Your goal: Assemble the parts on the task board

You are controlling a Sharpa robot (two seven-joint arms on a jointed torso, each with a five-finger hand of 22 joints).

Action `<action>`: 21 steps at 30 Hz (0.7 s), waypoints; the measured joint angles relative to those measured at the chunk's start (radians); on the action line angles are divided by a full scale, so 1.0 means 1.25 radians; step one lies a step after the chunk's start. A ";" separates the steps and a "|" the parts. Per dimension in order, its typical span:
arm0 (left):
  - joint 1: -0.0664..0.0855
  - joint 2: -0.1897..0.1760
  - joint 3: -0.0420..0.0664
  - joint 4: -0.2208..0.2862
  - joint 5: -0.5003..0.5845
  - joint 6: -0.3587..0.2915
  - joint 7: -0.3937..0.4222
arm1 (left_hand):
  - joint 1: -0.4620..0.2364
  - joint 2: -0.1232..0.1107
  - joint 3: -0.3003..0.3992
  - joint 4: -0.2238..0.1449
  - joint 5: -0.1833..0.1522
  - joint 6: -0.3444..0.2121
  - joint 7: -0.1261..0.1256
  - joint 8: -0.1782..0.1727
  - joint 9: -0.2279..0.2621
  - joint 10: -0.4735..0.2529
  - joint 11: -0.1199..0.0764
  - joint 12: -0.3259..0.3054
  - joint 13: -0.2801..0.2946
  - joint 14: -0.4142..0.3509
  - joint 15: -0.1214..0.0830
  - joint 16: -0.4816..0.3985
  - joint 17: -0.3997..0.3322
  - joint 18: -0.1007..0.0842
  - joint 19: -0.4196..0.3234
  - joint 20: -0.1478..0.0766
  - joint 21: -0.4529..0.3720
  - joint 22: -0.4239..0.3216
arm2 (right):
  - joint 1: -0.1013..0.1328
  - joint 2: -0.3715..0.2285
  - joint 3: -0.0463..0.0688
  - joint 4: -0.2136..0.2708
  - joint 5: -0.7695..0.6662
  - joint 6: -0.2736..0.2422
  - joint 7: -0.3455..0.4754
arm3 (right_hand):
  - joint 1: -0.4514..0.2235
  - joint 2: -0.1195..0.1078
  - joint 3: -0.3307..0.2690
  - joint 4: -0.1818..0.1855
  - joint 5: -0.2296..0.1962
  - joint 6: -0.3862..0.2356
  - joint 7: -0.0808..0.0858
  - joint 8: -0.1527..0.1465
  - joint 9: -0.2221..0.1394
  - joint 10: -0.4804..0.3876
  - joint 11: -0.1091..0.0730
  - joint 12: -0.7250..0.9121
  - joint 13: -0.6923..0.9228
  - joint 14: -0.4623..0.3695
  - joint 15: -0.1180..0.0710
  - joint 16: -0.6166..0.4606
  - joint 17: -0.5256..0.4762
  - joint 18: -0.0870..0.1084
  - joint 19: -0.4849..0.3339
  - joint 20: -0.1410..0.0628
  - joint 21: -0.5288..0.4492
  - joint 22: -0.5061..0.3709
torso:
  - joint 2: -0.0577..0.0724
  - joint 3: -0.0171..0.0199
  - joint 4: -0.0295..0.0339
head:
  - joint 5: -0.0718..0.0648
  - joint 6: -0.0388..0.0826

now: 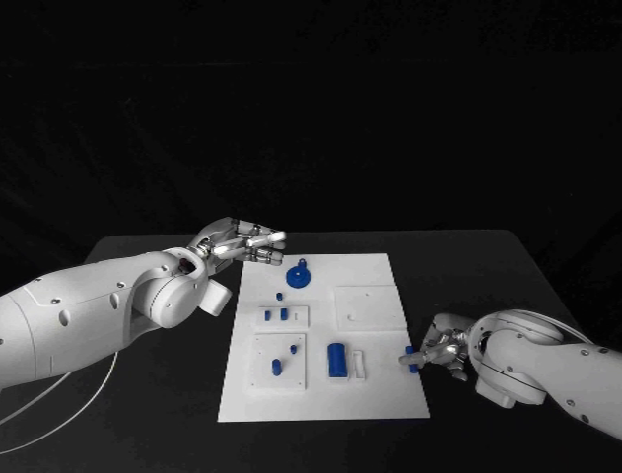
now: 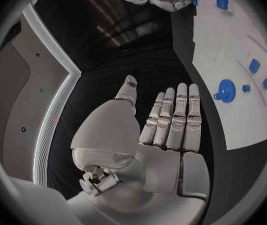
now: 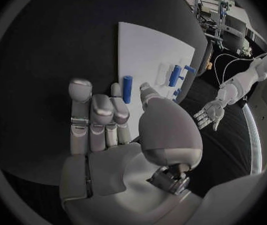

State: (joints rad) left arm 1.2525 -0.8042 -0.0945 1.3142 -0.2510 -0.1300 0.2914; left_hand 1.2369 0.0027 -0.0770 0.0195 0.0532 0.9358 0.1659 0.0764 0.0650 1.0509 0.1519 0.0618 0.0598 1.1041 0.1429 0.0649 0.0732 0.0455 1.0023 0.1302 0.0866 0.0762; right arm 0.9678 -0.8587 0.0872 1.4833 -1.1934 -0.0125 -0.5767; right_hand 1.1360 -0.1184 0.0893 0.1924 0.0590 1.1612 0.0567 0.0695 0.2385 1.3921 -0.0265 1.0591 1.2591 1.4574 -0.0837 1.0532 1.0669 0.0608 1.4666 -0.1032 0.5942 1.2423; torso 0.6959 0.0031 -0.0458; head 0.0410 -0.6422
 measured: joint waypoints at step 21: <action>0.000 -0.004 0.000 0.000 0.000 0.003 -0.004 | 0.000 0.000 0.000 0.000 0.000 0.000 0.000 0.000 0.000 0.000 0.000 0.000 0.000 0.000 0.000 0.000 0.000 0.000 0.000 0.000 0.000 0.000 | -0.011 0.026 0.000 -0.018 -0.035 -0.023 -0.003 | 0.007 0.093 0.154 -0.213 0.142 0.017 -0.007 -0.002 0.295 -0.004 -0.004 -0.005 -0.001 0.000 0.001 -0.006 -0.003 -0.006 0.000 0.000 0.000 -0.001 | 0.000 -0.0002 -0.0012 | 0.002 0.001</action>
State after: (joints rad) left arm 1.2522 -0.8086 -0.0949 1.3144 -0.2508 -0.1259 0.2863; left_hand 1.2369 0.0027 -0.0770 0.0195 0.0532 0.9358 0.1659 0.0764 0.0650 1.0508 0.1519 0.0618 0.0598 1.1041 0.1429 0.0648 0.0731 0.0455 1.0023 0.1302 0.0866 0.0762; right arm 0.9545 -0.8256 0.0877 1.4611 -1.2366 -0.0418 -0.5807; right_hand 1.1449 -0.0020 0.2822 -0.0735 0.2364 1.1830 0.0484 0.0670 0.6075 1.3876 -0.0309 1.0529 1.2581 1.4571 -0.0829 1.0463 1.0628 0.0535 1.4666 -0.1032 0.5942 1.2405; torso 0.6957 0.0029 -0.0474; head 0.0435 -0.6411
